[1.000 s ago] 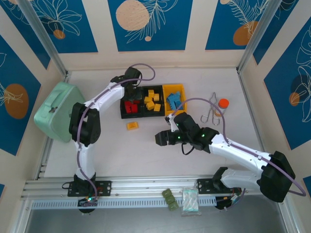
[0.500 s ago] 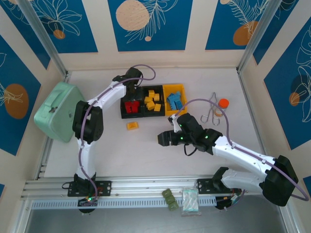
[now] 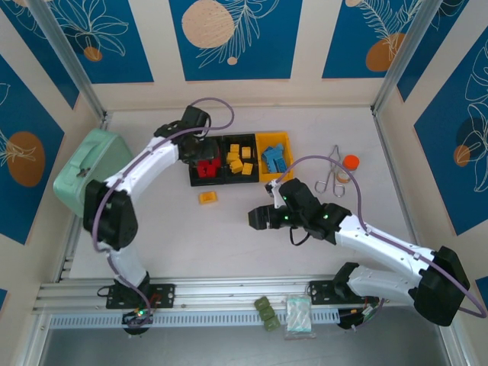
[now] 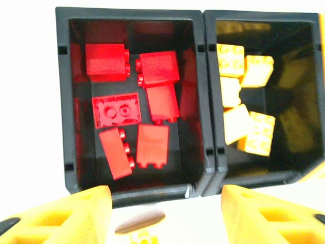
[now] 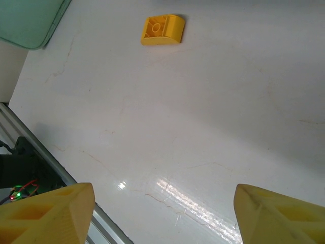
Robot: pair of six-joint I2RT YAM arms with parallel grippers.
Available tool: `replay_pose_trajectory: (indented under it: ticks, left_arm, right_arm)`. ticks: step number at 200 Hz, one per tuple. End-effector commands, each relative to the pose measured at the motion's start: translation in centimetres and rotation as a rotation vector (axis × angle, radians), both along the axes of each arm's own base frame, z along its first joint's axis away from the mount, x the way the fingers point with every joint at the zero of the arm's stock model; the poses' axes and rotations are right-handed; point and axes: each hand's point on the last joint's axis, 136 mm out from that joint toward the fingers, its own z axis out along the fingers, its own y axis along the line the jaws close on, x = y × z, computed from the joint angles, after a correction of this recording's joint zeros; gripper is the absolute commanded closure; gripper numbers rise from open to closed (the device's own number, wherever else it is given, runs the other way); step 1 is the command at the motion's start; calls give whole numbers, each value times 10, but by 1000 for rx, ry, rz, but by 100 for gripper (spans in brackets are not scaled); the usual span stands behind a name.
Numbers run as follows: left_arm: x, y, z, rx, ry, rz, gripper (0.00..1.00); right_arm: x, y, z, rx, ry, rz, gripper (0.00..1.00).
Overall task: Sort the legos into containers by color
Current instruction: Pick up the lego from the center of the table.
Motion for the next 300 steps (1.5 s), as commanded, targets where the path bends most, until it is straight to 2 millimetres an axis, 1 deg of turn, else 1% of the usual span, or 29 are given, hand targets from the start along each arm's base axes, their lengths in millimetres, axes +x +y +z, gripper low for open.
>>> replay_pose_trajectory:
  ticks: [1,18,42,45,52,67,84,92,98,112,130,145,160,179,206,222,265,300]
  left_arm:
    - [-28,2,0,-36,10,-40,41]
    - [-50,9,1,-54,1,-43,40]
    - [-82,20,-6,-82,9,-46,38]
    - [-87,22,-10,-83,21,-46,38]
    - [-95,23,-13,-99,28,-44,37]
    - [-113,28,-27,-116,56,-23,36]
    - [-125,36,-42,-120,53,20,31]
    - [-128,38,-48,-127,37,37,29]
    - [-131,40,-53,-132,30,49,26]
    - [-132,40,-60,-139,-6,67,21]
    - [-135,37,-72,-140,-32,82,15]
    - [-136,31,-82,-122,-56,79,10]
    - [-136,24,-92,-89,-71,66,9]
    - [-135,16,-100,-55,-94,59,7]
    - [-125,13,-111,-5,-140,75,5]
    - [-118,9,-115,2,-148,79,5]
    - [-97,-3,-121,44,-150,86,5]
    - [-87,-1,-133,111,-129,111,7]
  right_arm:
    - [0,1,-2,-38,1,-14,25]
    - [2,5,-4,-72,-6,-18,23]
    - [8,12,-5,-98,-6,-26,22]
    - [8,13,-5,-98,-7,-26,22]
    - [9,16,-4,-94,-8,-24,22]
    - [11,22,-3,-81,-9,-16,22]
    - [11,29,-6,-76,-11,-3,22]
    - [11,33,-7,-75,-14,6,21]
    - [10,35,-8,-75,-16,12,21]
    - [9,39,-13,-83,-11,18,16]
    - [9,40,-17,-94,-7,15,16]
    - [8,40,-18,-87,-9,10,16]
    - [7,40,-18,-70,-9,13,16]
    - [4,39,-21,-60,2,17,16]
    - [-3,42,-24,-25,14,44,16]
    - [-6,43,-21,0,9,57,16]
    - [-7,33,-23,-1,10,40,17]
    - [-7,25,-24,5,15,22,18]
